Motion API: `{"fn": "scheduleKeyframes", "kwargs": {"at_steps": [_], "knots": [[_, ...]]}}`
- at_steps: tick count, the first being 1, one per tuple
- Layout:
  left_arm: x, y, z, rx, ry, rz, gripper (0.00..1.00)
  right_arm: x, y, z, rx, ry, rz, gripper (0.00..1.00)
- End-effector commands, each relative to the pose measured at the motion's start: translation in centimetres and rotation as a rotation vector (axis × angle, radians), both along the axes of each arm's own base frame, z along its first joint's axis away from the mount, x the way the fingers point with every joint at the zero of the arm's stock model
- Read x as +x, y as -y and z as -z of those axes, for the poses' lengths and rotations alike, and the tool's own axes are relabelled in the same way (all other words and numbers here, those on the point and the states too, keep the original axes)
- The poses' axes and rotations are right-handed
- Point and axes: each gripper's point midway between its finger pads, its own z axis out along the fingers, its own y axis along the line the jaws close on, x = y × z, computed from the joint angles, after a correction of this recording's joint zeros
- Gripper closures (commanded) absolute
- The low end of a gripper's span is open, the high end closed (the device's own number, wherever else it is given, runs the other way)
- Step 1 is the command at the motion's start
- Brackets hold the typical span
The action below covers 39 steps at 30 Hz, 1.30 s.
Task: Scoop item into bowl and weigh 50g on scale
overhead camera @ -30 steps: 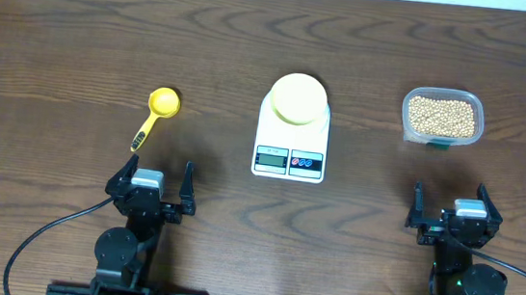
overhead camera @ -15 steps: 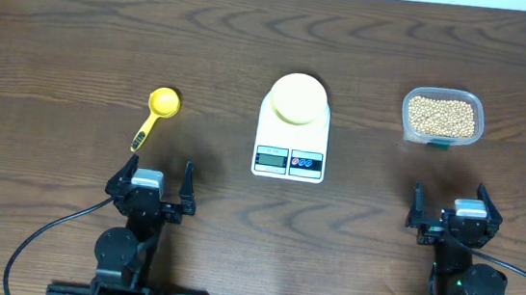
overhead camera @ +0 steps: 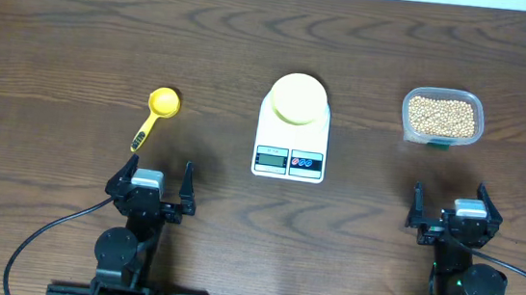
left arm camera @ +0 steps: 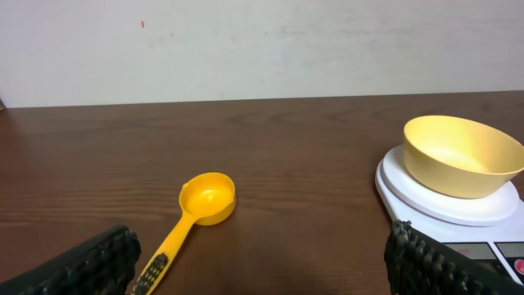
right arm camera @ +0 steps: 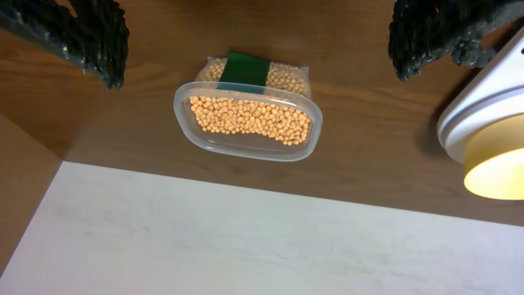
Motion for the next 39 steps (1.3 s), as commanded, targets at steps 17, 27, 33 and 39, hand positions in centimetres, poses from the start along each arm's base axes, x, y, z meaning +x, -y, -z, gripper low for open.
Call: {"fn": "scheduleKeyframes", "kwargs": {"at_steps": [17,27,33,39], "knots": [[0.1,0.5,-0.1,-0.005,0.026,0.027,0.03,0.0,0.0,0.1,-0.008,-0.001,0.002,0.01],[1.1,0.6,-4.7,0.010,-0.012,0.030,0.03,0.0,0.0,0.1,-0.008,-0.001,0.002,0.01],[3.8,0.9,-6.5,0.015,-0.158,0.041,0.02,0.0,0.0,0.1,-0.008,-0.001,0.002,0.01],[7.3,2.3,-7.3,-0.018,-0.385,0.095,0.03,0.0,0.0,0.1,-0.008,-0.001,0.002,0.01]]}}
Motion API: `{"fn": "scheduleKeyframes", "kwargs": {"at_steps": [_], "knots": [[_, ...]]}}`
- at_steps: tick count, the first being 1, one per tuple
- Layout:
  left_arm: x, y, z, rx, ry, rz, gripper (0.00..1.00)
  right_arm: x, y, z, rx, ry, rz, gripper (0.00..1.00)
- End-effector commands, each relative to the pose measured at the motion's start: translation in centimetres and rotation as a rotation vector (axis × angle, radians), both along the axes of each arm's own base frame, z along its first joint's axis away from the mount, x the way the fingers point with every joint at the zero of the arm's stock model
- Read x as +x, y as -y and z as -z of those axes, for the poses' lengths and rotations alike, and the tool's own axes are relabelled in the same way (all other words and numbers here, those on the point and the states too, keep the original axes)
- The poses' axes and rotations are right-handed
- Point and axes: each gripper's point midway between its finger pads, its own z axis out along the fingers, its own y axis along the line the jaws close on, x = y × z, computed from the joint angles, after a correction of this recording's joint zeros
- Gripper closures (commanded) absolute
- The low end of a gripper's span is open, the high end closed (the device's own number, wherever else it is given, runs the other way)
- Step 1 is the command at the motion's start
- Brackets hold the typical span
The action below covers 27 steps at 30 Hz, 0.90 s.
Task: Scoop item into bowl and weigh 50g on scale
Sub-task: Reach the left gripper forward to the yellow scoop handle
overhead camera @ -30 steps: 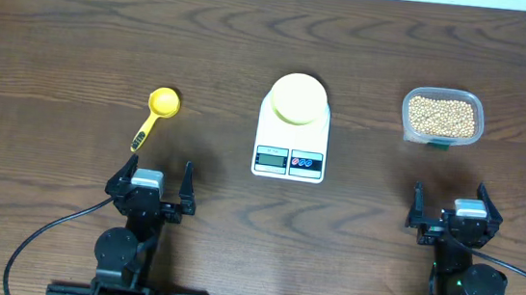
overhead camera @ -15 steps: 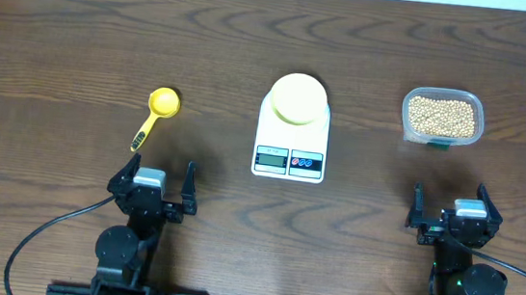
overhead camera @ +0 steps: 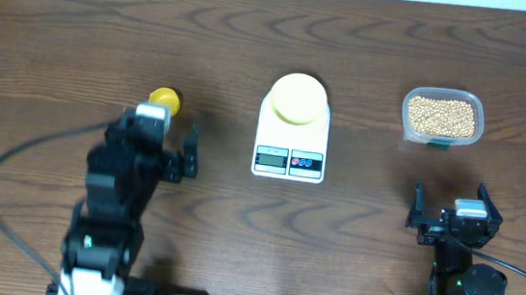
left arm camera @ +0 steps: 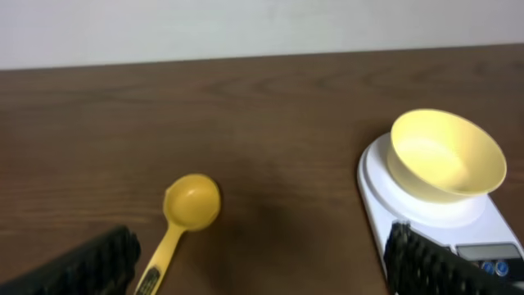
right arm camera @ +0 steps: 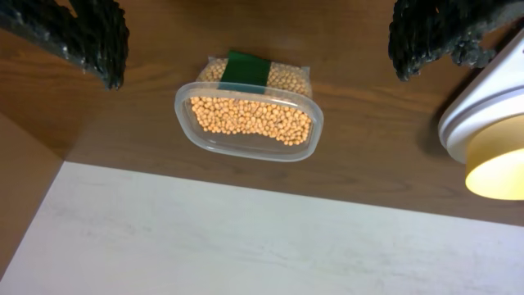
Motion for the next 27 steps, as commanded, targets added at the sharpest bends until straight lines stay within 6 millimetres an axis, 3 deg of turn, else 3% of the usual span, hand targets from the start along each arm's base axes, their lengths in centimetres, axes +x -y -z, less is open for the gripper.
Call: {"fn": "scheduleKeyframes", "kwargs": {"at_steps": [1,7,13,20,24,27], "knots": [[2.2,0.9,-1.7,-0.027,-0.075,0.031,0.03,0.0,-0.1,0.1,-0.008,-0.002,-0.001,0.01],[6.3,0.3,-1.3,-0.037,-0.304,0.014,0.03,0.0,-0.1,0.1,-0.008,-0.002,-0.001,0.01],[10.0,-0.4,-1.2,-0.202,-0.369,0.147,0.02,0.0,-0.1,0.1,-0.008,-0.002,-0.001,0.01],[11.9,-8.1,3.2,-0.237,-0.427,0.016,0.03,0.0,-0.1,0.1,-0.008,-0.002,-0.001,0.01],[11.4,-10.2,4.9,-0.286,-0.480,-0.051,0.02,0.0,-0.1,0.1,-0.008,-0.002,-0.001,0.01],[11.4,-10.9,5.0,-0.281,-0.473,-0.062,0.02,0.0,-0.1,0.1,-0.008,-0.002,-0.001,0.01]]}}
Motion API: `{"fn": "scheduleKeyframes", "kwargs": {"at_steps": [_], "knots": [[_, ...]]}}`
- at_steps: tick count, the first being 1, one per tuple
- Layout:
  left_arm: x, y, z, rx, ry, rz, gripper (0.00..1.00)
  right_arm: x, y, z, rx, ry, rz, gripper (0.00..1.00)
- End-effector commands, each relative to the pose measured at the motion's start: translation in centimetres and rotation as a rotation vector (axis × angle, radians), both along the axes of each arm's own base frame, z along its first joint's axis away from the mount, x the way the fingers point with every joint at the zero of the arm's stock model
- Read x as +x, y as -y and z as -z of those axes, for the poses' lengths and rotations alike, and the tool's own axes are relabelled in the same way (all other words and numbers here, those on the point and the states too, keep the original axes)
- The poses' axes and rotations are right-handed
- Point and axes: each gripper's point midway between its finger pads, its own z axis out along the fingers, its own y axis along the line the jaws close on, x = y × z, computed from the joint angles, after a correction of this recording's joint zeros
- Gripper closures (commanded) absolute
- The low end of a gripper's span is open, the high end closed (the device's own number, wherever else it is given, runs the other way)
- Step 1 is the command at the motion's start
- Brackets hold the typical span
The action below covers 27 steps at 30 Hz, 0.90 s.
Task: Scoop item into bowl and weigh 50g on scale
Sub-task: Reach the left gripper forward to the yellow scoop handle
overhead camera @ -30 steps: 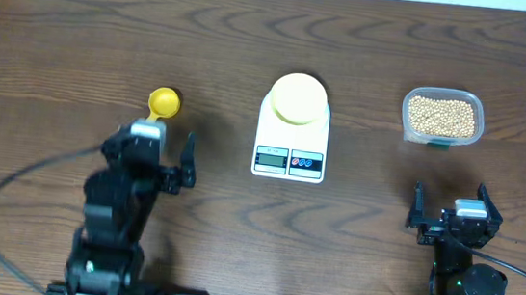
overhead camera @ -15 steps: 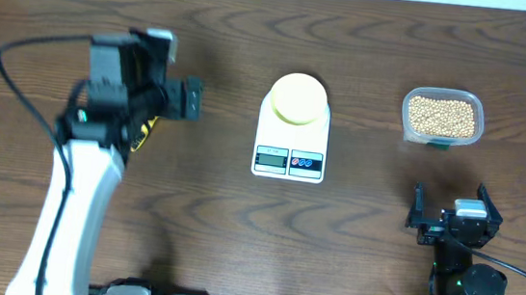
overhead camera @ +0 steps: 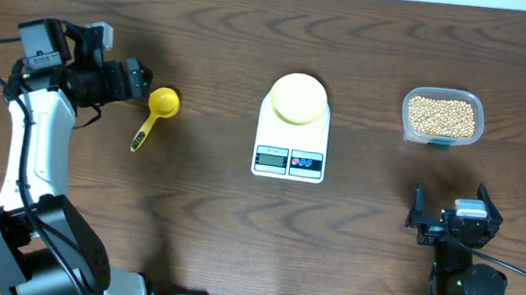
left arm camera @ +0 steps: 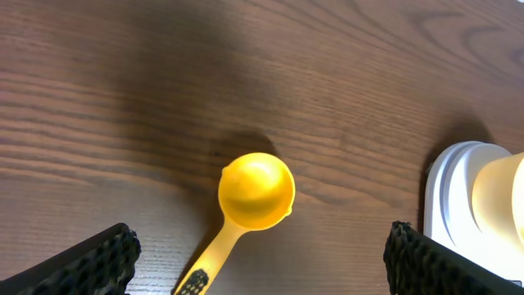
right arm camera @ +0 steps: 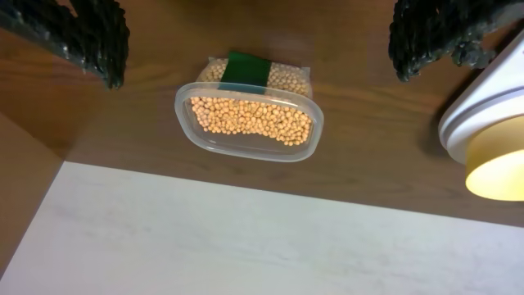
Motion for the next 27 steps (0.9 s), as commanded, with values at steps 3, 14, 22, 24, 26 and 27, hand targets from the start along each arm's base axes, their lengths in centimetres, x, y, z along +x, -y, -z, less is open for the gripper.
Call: {"fn": "scheduleKeyframes", "kwargs": {"at_steps": [3,14,22,24,26,27], "knots": [[1.2,-0.5,-1.1,0.047,0.083,0.067,0.02,0.0,-0.1,0.1,-0.008,-0.001,-0.001,0.01],[3.3,-1.5,3.1,0.173,0.088,0.191,0.04,0.0,-0.1,0.1,-0.008,-0.001,-0.001,0.01],[4.4,-2.7,8.0,0.329,-0.053,0.104,0.09,0.0,-0.1,0.1,-0.008,-0.001,-0.001,0.01],[4.5,-2.5,8.8,0.363,-0.077,0.103,0.09,0.0,-0.1,0.1,-0.008,-0.001,-0.001,0.01],[4.5,-2.5,9.7,0.392,-0.104,0.103,0.13,0.0,-0.1,0.1,-0.008,-0.001,-0.001,0.01],[4.4,-2.6,10.2,0.405,-0.119,0.099,0.15,0.0,-0.1,0.1,-0.008,-0.001,-0.001,0.01]]}}
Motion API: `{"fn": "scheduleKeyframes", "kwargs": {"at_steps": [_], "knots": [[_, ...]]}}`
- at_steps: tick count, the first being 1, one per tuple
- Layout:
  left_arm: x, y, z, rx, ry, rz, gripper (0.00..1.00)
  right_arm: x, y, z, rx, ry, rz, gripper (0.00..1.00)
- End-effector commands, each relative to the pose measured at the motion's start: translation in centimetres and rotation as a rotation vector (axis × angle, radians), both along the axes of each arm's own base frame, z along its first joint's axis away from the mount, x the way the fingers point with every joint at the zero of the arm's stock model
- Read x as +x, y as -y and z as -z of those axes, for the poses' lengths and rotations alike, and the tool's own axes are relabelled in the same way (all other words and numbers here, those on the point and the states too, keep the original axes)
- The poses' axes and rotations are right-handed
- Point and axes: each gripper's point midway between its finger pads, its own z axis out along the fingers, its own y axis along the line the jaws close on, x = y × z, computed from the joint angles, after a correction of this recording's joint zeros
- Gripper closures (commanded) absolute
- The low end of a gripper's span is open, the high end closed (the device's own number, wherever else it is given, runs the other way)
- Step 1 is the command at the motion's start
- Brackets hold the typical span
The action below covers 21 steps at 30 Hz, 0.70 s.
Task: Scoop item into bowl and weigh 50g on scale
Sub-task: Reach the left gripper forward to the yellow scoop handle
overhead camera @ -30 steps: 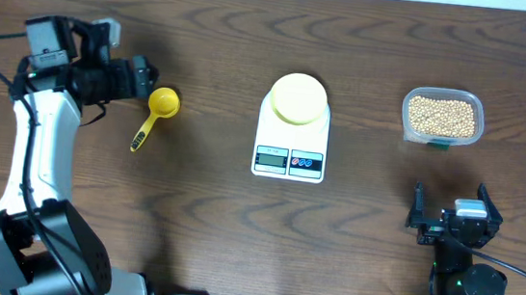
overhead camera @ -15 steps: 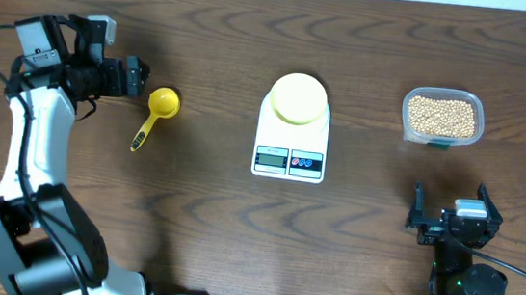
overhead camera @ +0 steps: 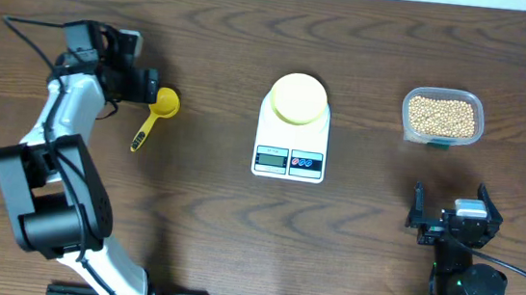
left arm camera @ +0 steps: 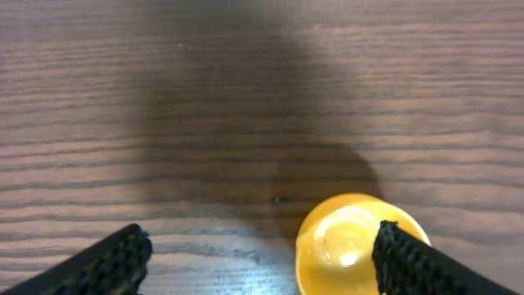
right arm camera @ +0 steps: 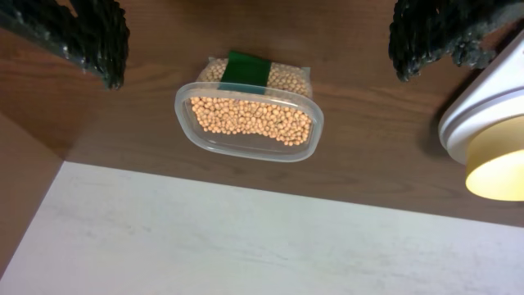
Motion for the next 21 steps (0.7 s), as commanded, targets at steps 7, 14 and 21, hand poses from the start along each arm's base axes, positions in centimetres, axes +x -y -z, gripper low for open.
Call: {"fn": "scheduleKeyframes", "kwargs": {"at_steps": [7,14,21], "knots": [[-0.5,-1.1,3.6,0.126,-0.116,-0.062,0.26,0.0,-0.1,0.1,-0.008,-0.001,-0.001,0.01],[-1.2,2.0,5.5,0.116,-0.180,0.001,0.37,0.0,-0.1,0.1,-0.008,-0.001,-0.001,0.01],[-1.5,2.7,5.7,0.037,-0.200,-0.149,0.59,0.0,-0.1,0.1,-0.008,-0.001,-0.001,0.01]]}}
